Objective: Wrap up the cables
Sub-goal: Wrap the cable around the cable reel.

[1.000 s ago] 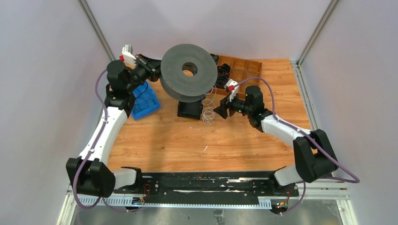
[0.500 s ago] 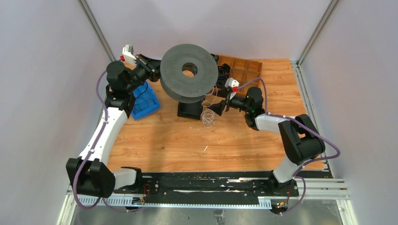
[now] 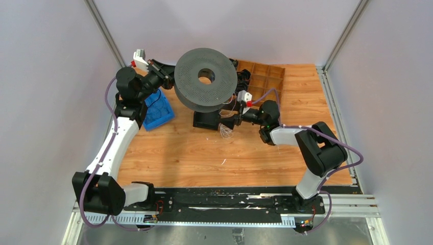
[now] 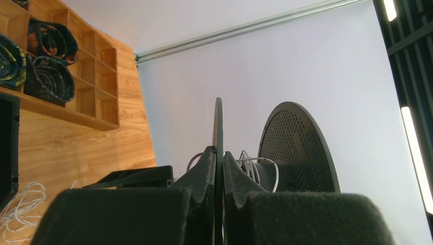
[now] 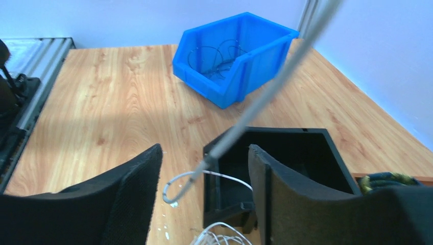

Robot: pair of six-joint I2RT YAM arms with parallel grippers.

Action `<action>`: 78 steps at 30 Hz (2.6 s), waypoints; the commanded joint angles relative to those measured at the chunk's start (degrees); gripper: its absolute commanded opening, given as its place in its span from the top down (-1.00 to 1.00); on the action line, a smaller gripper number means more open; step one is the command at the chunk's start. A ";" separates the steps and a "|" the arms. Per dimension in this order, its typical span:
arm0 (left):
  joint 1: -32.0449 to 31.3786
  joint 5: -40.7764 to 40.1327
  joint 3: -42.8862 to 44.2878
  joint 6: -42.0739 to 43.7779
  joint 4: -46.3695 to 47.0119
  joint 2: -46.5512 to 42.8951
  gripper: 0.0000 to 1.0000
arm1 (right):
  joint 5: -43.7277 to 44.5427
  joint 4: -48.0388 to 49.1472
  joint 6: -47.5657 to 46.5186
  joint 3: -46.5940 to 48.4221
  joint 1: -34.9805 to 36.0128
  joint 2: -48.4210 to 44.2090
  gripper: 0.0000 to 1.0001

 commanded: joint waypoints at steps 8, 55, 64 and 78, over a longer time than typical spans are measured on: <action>0.65 -1.08 -0.04 -1.71 4.34 -1.86 0.99 | 2.66 3.11 3.79 -5.92 2.54 -3.66 0.96; -0.18 -19.00 10.44 34.24 -20.98 -2.36 0.99 | 24.18 -99.76 -27.73 42.90 32.59 -10.91 0.98; -7.04 -29.27 15.05 45.08 -28.33 -2.49 0.99 | 22.49 -104.53 -28.03 48.01 31.05 -12.44 0.99; -22.10 -41.20 17.48 67.89 -30.44 -2.37 0.99 | 34.72 -111.92 -30.53 58.85 30.97 -11.69 0.99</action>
